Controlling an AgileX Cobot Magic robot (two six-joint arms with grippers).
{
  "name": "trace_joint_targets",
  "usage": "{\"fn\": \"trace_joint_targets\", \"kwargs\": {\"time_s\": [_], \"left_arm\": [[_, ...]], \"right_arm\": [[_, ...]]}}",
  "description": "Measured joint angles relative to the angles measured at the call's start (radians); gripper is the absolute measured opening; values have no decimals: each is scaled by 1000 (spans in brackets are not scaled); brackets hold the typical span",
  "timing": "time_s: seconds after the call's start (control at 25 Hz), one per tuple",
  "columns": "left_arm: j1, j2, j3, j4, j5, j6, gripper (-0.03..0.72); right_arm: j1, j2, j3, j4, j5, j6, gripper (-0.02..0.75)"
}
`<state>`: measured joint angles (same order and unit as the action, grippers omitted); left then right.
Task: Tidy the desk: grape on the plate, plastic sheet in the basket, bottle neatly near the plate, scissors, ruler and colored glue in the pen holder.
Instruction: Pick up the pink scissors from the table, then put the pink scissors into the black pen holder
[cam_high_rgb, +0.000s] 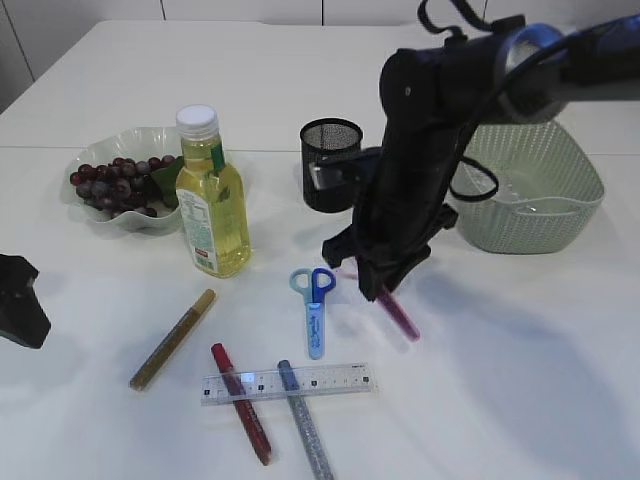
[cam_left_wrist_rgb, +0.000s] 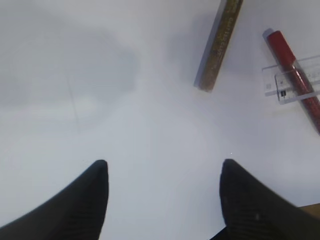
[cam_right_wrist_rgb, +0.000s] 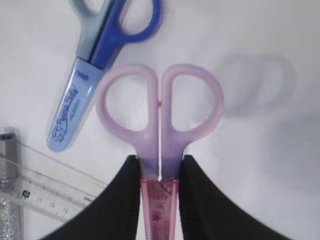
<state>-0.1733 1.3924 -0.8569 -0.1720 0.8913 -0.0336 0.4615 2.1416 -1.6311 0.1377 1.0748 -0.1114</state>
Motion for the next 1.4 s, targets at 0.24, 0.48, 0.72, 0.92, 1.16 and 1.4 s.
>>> {"fn": "trace_joint_targets", "kwargs": {"time_s": [0.24,0.48,0.72,0.92,1.16,1.4], "left_arm": [[0,0,0,0,-4,0,505],[0,0,0,0,-2,0,505],[0,0,0,0,11,0,505],[0,0,0,0,15,0,505],[0,0,0,0,18,0,505],[0,0,0,0,26,0,505]], "right_arm": [[-86,-50,-116,57,14,-32,194],[-196,-54,-233,371,-35,-198,194],[-236,-42,-247,613,-172,-413,194],[-238,-4,-248,761,-255,-608,194],[-238,30,-250,892,-389,-841,194],[-238,104,-281,1060,-478,-1119,194]]}}
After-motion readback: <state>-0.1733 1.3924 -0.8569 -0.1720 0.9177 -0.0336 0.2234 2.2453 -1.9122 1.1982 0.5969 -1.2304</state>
